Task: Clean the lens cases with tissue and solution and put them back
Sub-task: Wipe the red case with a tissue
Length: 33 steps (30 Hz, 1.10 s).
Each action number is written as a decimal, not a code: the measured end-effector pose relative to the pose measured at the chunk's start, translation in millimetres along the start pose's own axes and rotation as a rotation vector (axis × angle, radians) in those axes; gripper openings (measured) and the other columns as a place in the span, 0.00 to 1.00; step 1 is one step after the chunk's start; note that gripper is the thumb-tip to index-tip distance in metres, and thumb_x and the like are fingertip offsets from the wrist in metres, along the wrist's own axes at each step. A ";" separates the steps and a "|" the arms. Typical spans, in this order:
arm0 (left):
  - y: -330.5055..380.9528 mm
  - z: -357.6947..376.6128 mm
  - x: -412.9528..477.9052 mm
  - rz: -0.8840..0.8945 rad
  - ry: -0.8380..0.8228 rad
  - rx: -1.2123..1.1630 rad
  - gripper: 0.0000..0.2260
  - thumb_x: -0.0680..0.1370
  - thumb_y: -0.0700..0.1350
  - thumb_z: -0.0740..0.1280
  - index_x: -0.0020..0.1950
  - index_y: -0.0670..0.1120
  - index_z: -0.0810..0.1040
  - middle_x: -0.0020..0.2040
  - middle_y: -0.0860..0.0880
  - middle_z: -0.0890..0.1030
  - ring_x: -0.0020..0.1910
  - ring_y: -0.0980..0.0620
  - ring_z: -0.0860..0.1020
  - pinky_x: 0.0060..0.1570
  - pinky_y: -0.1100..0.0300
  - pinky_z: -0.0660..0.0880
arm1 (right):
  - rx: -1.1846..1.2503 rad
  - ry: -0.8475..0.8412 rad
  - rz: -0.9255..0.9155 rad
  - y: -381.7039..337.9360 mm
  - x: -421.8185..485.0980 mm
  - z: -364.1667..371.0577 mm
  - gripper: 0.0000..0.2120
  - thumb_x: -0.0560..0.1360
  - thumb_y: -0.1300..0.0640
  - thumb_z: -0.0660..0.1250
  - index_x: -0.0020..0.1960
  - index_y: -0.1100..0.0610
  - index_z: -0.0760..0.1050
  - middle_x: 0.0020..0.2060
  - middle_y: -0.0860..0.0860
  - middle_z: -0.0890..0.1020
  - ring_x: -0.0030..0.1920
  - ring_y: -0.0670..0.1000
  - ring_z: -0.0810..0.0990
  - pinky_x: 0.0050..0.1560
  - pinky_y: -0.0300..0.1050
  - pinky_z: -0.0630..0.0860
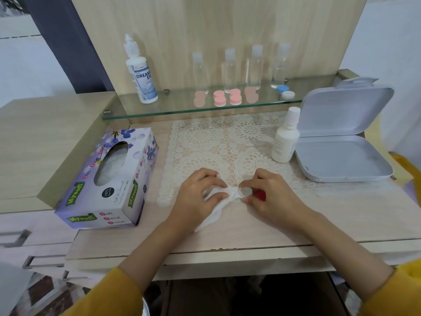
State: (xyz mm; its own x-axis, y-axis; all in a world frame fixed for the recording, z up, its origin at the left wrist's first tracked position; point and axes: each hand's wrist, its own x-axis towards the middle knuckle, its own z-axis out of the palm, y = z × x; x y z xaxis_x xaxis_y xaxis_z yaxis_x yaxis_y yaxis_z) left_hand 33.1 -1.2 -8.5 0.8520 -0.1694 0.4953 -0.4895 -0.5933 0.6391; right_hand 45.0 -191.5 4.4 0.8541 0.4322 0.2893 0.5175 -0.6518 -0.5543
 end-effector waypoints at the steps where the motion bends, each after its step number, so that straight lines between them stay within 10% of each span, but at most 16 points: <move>1: 0.2 0.3 -0.2 0.036 0.013 0.016 0.07 0.69 0.49 0.69 0.41 0.47 0.81 0.52 0.54 0.74 0.49 0.60 0.74 0.50 0.71 0.68 | 0.003 0.003 -0.007 0.8 0.2 0.4 0.04 0.67 0.65 0.70 0.40 0.58 0.81 0.33 0.53 0.71 0.33 0.46 0.68 0.34 0.42 0.66; 18: -18.9 0.3 -5.8 0.257 -0.123 0.202 0.09 0.74 0.45 0.64 0.50 0.45 0.83 0.49 0.47 0.77 0.48 0.53 0.72 0.51 0.67 0.68 | 0.062 0.080 -0.038 6.4 -3.2 8.4 0.10 0.66 0.59 0.67 0.46 0.57 0.82 0.33 0.46 0.67 0.34 0.38 0.66 0.39 0.28 0.64; 33: -11.8 2.5 -9.1 0.238 -0.128 0.322 0.11 0.74 0.44 0.62 0.49 0.44 0.82 0.43 0.45 0.76 0.42 0.55 0.70 0.42 0.67 0.68 | 0.081 0.095 -0.041 7.9 -5.5 12.1 0.12 0.65 0.60 0.68 0.49 0.58 0.81 0.34 0.49 0.69 0.33 0.42 0.67 0.34 0.34 0.65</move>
State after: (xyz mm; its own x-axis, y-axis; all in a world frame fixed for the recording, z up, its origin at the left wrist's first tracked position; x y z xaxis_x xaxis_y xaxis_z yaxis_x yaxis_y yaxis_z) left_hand 31.6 5.4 -22.0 0.7484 -0.4160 0.5165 -0.6098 -0.7379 0.2893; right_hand 43.8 -191.5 -11.0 0.8352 0.3938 0.3838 0.5497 -0.5808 -0.6004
